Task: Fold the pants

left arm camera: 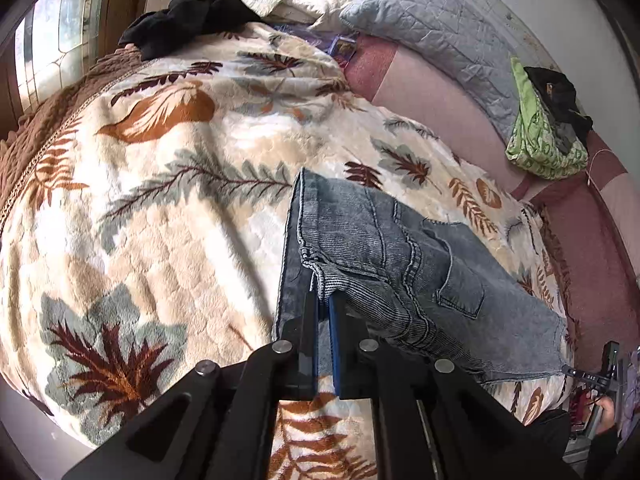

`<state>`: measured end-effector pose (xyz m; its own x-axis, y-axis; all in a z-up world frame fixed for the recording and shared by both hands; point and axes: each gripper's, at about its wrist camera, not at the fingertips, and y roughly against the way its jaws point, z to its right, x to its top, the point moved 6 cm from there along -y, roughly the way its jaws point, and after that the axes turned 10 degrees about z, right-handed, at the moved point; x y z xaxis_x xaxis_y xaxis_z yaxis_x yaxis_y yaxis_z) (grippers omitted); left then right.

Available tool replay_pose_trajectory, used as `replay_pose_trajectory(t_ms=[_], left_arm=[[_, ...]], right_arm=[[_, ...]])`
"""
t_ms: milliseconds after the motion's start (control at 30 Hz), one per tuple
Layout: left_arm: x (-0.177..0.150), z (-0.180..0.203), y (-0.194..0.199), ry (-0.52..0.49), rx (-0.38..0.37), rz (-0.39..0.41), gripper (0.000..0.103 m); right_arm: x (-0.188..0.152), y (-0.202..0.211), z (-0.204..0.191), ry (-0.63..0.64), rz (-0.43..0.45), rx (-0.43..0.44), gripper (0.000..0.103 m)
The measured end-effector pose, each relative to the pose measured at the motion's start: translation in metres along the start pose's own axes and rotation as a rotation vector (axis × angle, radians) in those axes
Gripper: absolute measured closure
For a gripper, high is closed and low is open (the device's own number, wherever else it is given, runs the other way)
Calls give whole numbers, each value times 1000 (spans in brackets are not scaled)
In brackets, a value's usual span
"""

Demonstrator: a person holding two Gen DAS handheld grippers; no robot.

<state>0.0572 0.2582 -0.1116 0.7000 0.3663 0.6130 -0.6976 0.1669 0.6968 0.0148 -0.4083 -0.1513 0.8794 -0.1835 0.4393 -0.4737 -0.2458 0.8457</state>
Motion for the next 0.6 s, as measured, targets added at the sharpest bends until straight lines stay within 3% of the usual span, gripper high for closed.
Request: replay_pose_trajectory(t_ms=[133,200,267,333,400,467,600], left_arm=[[-12,-12,4,2,40,-24,97],[-4,-17,17,27,45,8,96],[7,-20,34,31,71,53,94],[17,-12,46,1,77,92,85],[23,7,50,-36,57,115,57],[22,37,43,-88,11,115,46],[2,91,9,-204,-13,88,46]], right_arm=[[-2,6,7,-26,37,-4,67],[3,15,9,-38,48,1,51],[11,26,13,-53,78,-7,47],[23,36,18,-97,118,8,44],[38,37,23,-150,144,25,42],[54,25,21,-184,136,61,42],[87,-13,14,-234,114,94,42]])
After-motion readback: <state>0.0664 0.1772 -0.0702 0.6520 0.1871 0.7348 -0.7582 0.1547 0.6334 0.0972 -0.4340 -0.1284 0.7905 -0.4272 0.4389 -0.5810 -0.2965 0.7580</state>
